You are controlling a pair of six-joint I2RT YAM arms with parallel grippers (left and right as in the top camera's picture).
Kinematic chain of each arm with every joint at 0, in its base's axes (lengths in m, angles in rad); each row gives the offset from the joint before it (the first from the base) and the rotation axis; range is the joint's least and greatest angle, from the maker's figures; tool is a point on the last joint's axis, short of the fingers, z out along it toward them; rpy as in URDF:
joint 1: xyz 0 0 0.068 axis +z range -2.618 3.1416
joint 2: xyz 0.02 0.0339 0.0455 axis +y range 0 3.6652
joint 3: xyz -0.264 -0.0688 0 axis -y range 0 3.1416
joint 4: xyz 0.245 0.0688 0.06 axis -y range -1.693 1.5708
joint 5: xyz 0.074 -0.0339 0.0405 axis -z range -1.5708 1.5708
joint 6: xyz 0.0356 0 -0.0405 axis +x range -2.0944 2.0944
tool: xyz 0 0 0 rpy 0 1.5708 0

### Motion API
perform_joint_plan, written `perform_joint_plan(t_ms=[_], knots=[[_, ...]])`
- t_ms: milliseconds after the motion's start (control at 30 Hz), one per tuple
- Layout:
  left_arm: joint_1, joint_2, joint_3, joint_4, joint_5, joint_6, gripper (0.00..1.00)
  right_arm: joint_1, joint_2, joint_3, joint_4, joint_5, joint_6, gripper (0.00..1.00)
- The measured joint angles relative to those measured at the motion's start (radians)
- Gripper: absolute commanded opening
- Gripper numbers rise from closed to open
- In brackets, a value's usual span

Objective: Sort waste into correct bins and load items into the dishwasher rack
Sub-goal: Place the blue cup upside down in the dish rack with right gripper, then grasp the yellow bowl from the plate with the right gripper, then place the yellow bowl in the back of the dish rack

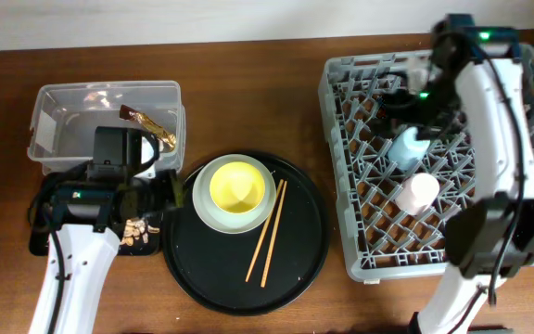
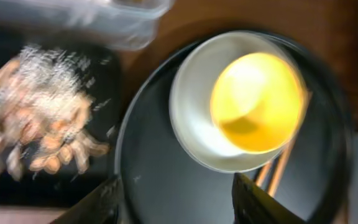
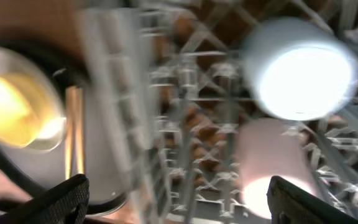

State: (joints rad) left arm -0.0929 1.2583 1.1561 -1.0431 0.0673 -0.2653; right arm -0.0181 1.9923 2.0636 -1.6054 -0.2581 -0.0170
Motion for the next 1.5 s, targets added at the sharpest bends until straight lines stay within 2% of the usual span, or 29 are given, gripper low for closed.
perform_joint_plan(t_ms=[100,267,367,467,567,633,733,1000,1200,1333,1500], knots=[[0.0,0.0,0.0,-0.046,-0.122,-0.092,0.67,0.188,-0.039,0.006,0.01,-0.019,-0.018,0.92],[0.0,0.0,0.0,-0.052,-0.193,-0.15,0.67,0.411,-0.028,-0.041,0.113,-0.024,0.026,0.92],[0.028,0.0,0.0,-0.055,-0.2,-0.166,0.73,0.515,-0.018,-0.14,0.246,-0.024,0.108,0.83],[0.127,0.0,0.0,-0.072,-0.2,-0.178,0.77,0.591,-0.011,-0.254,0.407,-0.023,0.18,0.74],[0.202,0.0,0.0,-0.096,-0.204,-0.182,0.8,0.652,-0.007,-0.395,0.567,-0.002,0.275,0.68],[0.214,0.0,0.0,-0.102,-0.204,-0.182,0.8,0.668,-0.006,-0.47,0.634,0.027,0.332,0.63],[0.217,0.0,0.0,-0.102,-0.203,-0.182,0.8,0.671,-0.005,-0.565,0.735,0.055,0.388,0.41],[0.217,0.0,0.0,-0.101,-0.198,-0.182,0.8,0.671,-0.005,-0.61,0.82,0.077,0.488,0.18],[0.217,0.0,0.0,-0.101,-0.195,-0.182,0.8,0.671,-0.005,-0.61,0.825,0.097,0.573,0.15],[0.217,0.0,0.0,-0.101,-0.195,-0.182,0.8,0.671,0.013,-0.615,0.829,0.1,0.603,0.04],[0.217,0.0,0.0,-0.101,-0.195,-0.182,0.8,0.665,0.018,-0.617,0.84,0.099,0.612,0.04]])
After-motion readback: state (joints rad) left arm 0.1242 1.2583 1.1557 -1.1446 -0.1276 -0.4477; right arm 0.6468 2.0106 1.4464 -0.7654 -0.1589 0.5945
